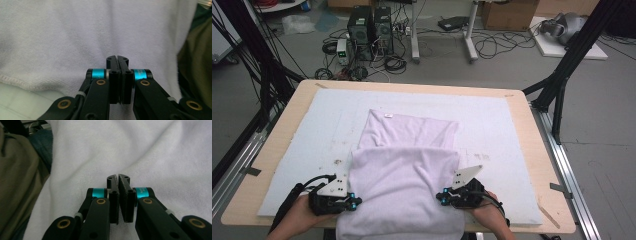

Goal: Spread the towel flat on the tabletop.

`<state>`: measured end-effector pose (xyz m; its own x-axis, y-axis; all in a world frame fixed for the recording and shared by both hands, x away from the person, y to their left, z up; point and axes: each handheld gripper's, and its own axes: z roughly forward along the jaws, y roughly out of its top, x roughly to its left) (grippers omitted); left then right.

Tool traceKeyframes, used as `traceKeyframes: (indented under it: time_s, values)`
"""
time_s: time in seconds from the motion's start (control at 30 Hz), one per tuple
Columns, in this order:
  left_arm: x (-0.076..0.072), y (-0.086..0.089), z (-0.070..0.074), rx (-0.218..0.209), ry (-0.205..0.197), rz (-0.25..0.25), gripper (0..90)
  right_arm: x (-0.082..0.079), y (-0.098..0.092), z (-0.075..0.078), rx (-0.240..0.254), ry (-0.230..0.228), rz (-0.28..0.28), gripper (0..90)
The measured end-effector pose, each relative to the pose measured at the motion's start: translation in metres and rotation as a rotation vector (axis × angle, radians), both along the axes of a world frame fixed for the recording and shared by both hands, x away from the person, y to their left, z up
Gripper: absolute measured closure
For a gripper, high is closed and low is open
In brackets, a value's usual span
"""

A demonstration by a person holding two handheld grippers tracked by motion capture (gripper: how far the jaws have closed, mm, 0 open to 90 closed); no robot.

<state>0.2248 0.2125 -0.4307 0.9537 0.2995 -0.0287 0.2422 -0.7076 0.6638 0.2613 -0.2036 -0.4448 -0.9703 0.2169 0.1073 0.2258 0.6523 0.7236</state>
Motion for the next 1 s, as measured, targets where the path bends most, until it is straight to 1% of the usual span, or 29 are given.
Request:
traceKeyframes:
  time_s: [0.03,0.07,0.1,0.13,0.17,0.2,0.23,0.27,0.3,0.33,0.37,0.4,0.43,0.47,0.5,0.53,0.57,0.6,0.63,0.67,0.7,0.73,0.77,0.8,0.83,0.87,0.9,0.97,1.0]
  values:
    - [-0.006,0.002,0.002,-0.002,0.0,-0.006,88.0,-0.003,-0.001,0.001,0.005,0.02,0.013,87.8]
    - [-0.011,0.004,0.005,-0.011,-0.005,-0.016,87.8,-0.01,-0.002,0.004,0.025,0.038,0.038,87.8]
    - [-0.016,0.005,0.009,-0.03,-0.007,-0.018,87.1,-0.019,-0.003,0.009,0.07,0.049,0.071,87.7]
    - [-0.018,0.006,0.013,-0.053,-0.02,-0.006,83.5,-0.028,-0.005,0.015,0.118,0.045,0.091,86.6]
    - [-0.018,0.006,0.016,-0.069,-0.03,-0.001,75.7,-0.034,-0.007,0.022,0.154,0.028,0.095,84.0]
    - [-0.015,0.005,0.018,-0.079,-0.04,0.005,69.7,-0.037,-0.009,0.028,0.168,0.011,0.085,81.3]
    - [-0.01,0.004,0.019,-0.087,-0.045,0.013,65.2,-0.037,-0.01,0.032,0.152,-0.007,0.07,78.2]
    - [-0.005,0.001,0.019,-0.097,-0.042,0.029,60.1,-0.034,-0.011,0.034,0.108,-0.043,0.044,74.9]
    - [0.001,-0.001,0.017,-0.094,-0.039,0.036,56.9,-0.029,-0.011,0.033,0.062,-0.061,0.031,72.7]
    - [0.006,-0.004,0.015,-0.09,-0.04,0.039,56.4,-0.024,-0.011,0.03,0.036,-0.064,0.009,68.0]
    - [0.01,-0.007,0.012,-0.082,-0.034,0.045,55.4,-0.019,-0.011,0.026,0.032,-0.056,-0.015,66.0]
    - [0.013,-0.01,0.009,-0.067,-0.028,0.044,54.9,-0.014,-0.011,0.021,0.04,-0.036,-0.029,65.0]
    - [0.015,-0.013,0.004,-0.05,-0.021,0.037,55.4,-0.011,-0.01,0.016,0.04,-0.027,-0.033,63.0]
    - [0.016,-0.016,0.0,-0.03,-0.009,0.017,58.0,-0.009,-0.009,0.011,0.035,-0.021,-0.037,62.6]
    - [0.015,-0.018,-0.004,-0.013,-0.014,0.002,64.2,-0.008,-0.007,0.006,0.025,-0.015,-0.034,62.8]
    - [0.012,-0.017,-0.005,-0.028,-0.034,0.001,67.1,-0.007,-0.004,0.002,-0.006,-0.015,-0.032,64.0]
    - [0.011,-0.015,-0.004,-0.029,-0.021,-0.009,80.5,-0.008,-0.003,0.0,-0.009,-0.035,-0.033,68.9]
    - [0.009,-0.015,-0.004,-0.026,-0.023,-0.007,85.5,-0.008,-0.003,0.0,-0.012,-0.045,-0.039,72.6]
    - [0.007,-0.013,-0.004,-0.021,-0.024,-0.014,87.1,-0.008,-0.003,0.001,-0.015,-0.039,-0.043,80.1]
    - [0.005,-0.012,-0.003,-0.014,-0.016,-0.025,87.6,-0.008,-0.004,0.001,-0.021,-0.026,-0.036,85.4]
    - [0.003,-0.009,-0.002,-0.011,-0.007,-0.037,87.9,-0.009,-0.005,0.002,-0.024,-0.025,-0.028,86.5]
    - [-0.002,-0.007,-0.001,-0.01,-0.001,-0.045,88.0,-0.011,-0.006,0.002,-0.029,-0.012,-0.022,87.0]
    - [-0.009,-0.004,0.001,-0.017,0.002,-0.053,88.0,-0.014,-0.008,0.004,-0.036,0.006,-0.001,87.1]
    - [-0.016,-0.001,0.004,-0.022,-0.01,-0.067,88.0,-0.02,-0.012,0.006,-0.045,0.021,0.02,87.1]
    - [-0.023,0.003,0.008,-0.043,-0.015,-0.079,87.9,-0.028,-0.016,0.009,-0.03,0.034,0.045,87.0]
    - [-0.028,0.006,0.012,-0.069,-0.007,-0.093,87.2,-0.036,-0.021,0.013,0.008,0.056,0.074,86.2]
    - [-0.032,0.008,0.015,-0.095,-0.002,-0.094,83.7,-0.043,-0.025,0.018,0.037,0.061,0.079,83.2]
    - [-0.03,0.009,0.021,-0.099,-0.022,-0.075,71.7,-0.048,-0.032,0.028,0.054,0.026,0.036,77.1]
    - [-0.026,0.008,0.022,-0.095,-0.026,-0.055,66.1,-0.047,-0.033,0.031,0.042,0.002,0.012,72.7]
